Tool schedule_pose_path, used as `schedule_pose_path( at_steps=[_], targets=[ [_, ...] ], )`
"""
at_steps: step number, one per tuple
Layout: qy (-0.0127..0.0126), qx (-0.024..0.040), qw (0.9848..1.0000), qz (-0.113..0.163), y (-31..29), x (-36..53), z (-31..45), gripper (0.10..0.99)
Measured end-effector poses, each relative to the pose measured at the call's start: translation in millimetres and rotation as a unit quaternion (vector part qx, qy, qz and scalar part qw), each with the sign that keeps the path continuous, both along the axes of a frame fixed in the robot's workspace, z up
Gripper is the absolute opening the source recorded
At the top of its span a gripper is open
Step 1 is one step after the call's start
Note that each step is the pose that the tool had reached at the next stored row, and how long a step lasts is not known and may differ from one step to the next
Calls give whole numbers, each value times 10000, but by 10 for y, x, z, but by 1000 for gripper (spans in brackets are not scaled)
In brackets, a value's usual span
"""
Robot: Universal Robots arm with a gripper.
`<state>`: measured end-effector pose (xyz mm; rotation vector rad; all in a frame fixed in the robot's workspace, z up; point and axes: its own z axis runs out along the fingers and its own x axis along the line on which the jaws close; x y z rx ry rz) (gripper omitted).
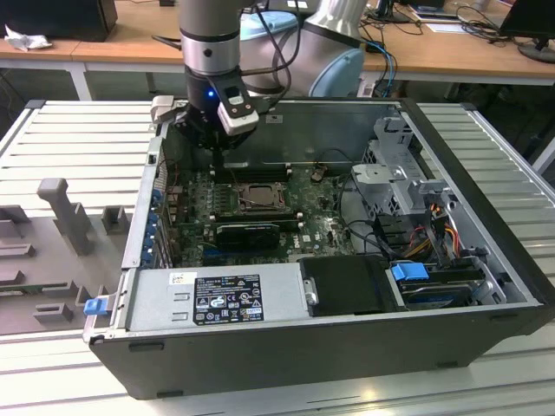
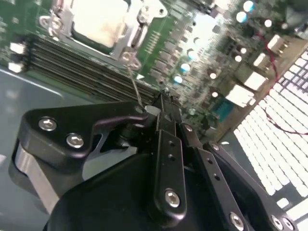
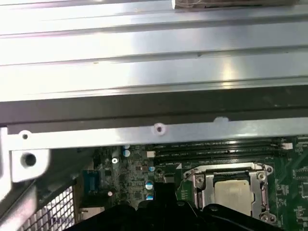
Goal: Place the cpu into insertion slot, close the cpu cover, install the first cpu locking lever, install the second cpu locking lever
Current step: 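Install the first cpu locking lever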
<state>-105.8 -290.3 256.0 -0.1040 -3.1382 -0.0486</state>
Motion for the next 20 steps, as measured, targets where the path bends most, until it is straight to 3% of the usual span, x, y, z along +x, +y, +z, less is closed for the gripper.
schedule_pose_path(
  at_steps=[5, 7, 8, 9, 10, 11, 12, 20],
  targets=[
    [1, 0, 10000, 1, 0, 266, -8, 106],
    [4, 7, 10000, 1, 1, 496, -23, 106],
    [13, 62, 10000, 1, 0, 584, -24, 106],
    [11, 161, 9999, 2, -6, 599, -27, 106],
    [-30, 210, 9998, 5, -11, 597, -27, 106],
    [-88, 215, 9997, 24, -11, 598, -36, 106],
    [-105, 215, 9997, 33, -12, 598, -51, 106],
    [-102, 217, 9995, 209, 17, 628, -223, 106]
  ],
)
